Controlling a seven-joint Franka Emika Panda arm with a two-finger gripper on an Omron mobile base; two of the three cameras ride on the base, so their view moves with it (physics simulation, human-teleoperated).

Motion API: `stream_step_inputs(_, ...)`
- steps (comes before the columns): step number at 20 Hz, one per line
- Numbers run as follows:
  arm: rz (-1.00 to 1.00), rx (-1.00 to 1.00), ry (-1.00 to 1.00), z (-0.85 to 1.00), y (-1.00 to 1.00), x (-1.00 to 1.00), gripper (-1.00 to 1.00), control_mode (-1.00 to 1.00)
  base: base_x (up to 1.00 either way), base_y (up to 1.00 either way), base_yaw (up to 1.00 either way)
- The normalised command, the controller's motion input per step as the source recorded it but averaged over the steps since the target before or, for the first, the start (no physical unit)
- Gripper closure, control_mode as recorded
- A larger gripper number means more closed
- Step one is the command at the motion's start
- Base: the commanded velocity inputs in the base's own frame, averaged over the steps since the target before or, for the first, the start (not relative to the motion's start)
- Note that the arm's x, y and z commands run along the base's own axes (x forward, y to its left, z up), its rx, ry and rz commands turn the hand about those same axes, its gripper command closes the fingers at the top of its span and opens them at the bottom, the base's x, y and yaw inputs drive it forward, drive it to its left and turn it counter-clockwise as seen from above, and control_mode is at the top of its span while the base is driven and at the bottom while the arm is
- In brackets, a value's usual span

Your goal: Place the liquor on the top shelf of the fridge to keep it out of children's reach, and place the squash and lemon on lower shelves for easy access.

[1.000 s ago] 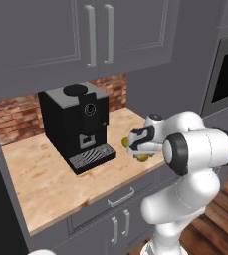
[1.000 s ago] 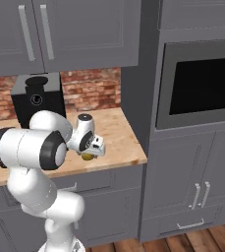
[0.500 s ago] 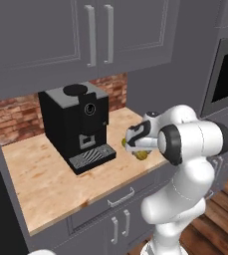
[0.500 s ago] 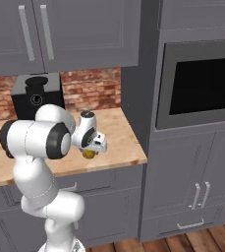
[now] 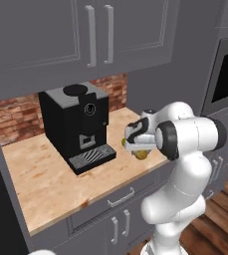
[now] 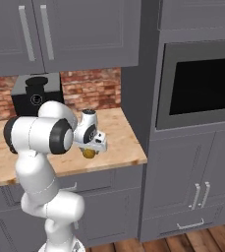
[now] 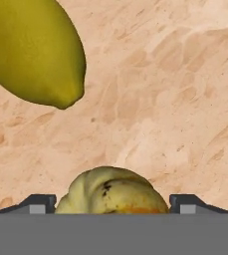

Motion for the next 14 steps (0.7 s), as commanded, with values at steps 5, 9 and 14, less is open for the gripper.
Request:
stream_step_inputs(5,0.0,0.0,-0.06,-0.14,0.0,-0.56,1.0,-1.0,0.0,0.0,0.0)
stream_step_inputs(9,0.0,0.0,-0.25,0.15,-0.06,-0.99,1.0,-1.0,0.0,0.0,0.0)
stream_step_inputs(14,0.0,0.0,-0.28,0.71,-0.11,-0.89,1.0,-1.0,0.0,0.0,0.0)
